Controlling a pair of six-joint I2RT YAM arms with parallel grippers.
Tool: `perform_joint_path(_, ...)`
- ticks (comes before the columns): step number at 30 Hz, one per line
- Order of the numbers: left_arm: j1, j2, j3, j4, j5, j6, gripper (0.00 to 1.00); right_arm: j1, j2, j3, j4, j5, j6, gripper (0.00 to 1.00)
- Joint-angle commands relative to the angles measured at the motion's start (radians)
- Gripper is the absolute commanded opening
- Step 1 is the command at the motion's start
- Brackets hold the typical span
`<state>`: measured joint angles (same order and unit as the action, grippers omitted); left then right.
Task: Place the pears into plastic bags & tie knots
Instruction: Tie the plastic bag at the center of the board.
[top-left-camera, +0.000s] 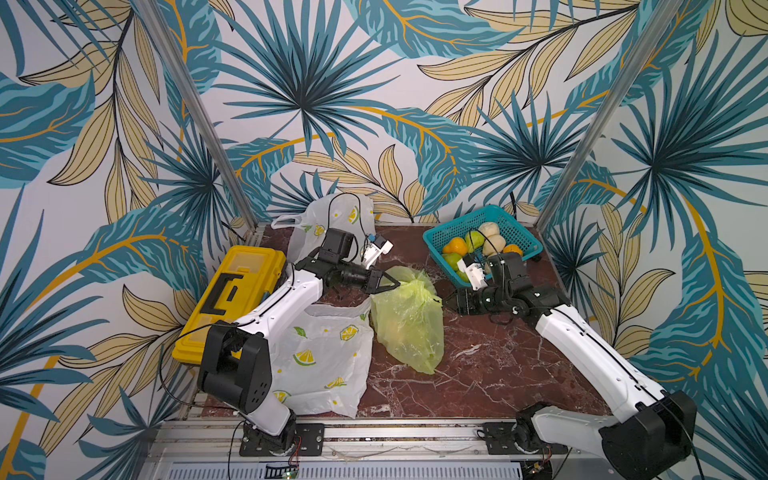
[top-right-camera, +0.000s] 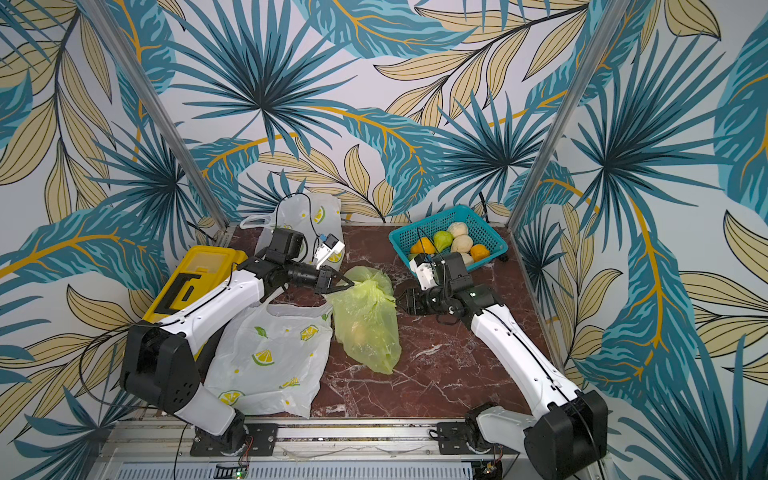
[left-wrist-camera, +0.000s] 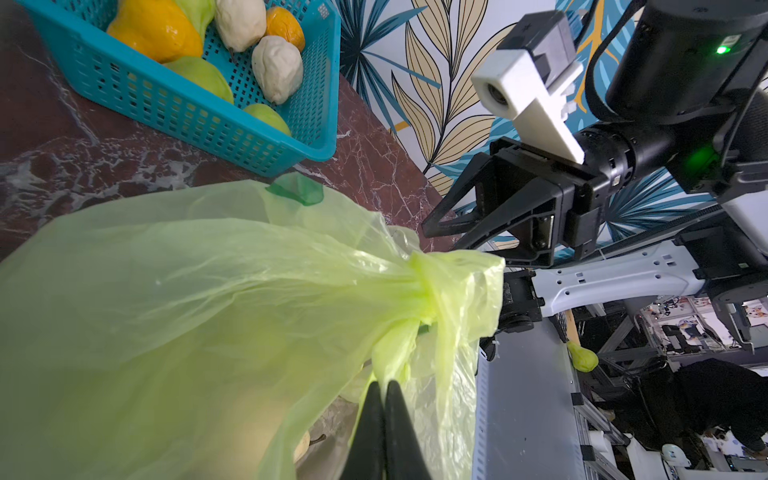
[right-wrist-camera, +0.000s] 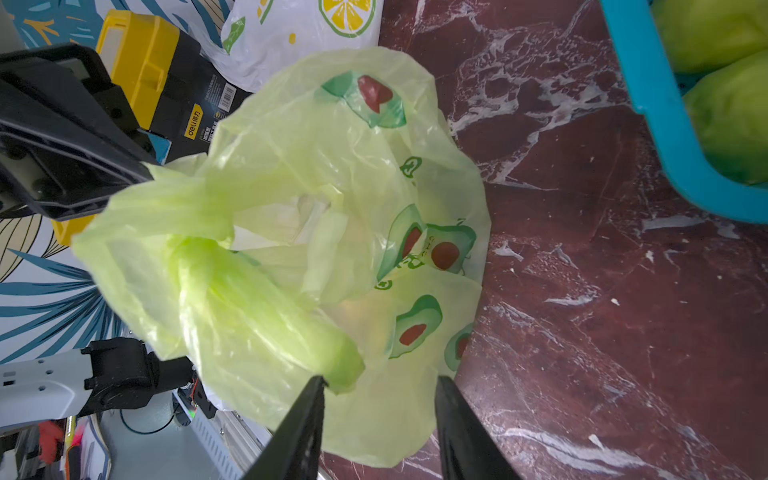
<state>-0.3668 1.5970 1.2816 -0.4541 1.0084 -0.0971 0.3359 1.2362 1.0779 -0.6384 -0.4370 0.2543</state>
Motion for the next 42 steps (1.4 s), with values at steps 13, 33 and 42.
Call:
perform_joint_path(13,-0.007,-0.016,0.022,-0.003,0.002,0.002,0.00,0.017,0.072,-0.042,0.168,-0.124,0.035,0.42)
perform_joint_path(33,0.097,-0.273,-0.181,-0.021,-0.283,0.006,0.00,0.035,-0.099,-0.052,-0.195,0.615,0.067,0.00)
perform_joint_path(42,0.107,-0.243,-0.262,-0.038,-0.354,0.002,0.00,0.035,-0.050,-0.122,-0.189,0.707,0.108,0.00)
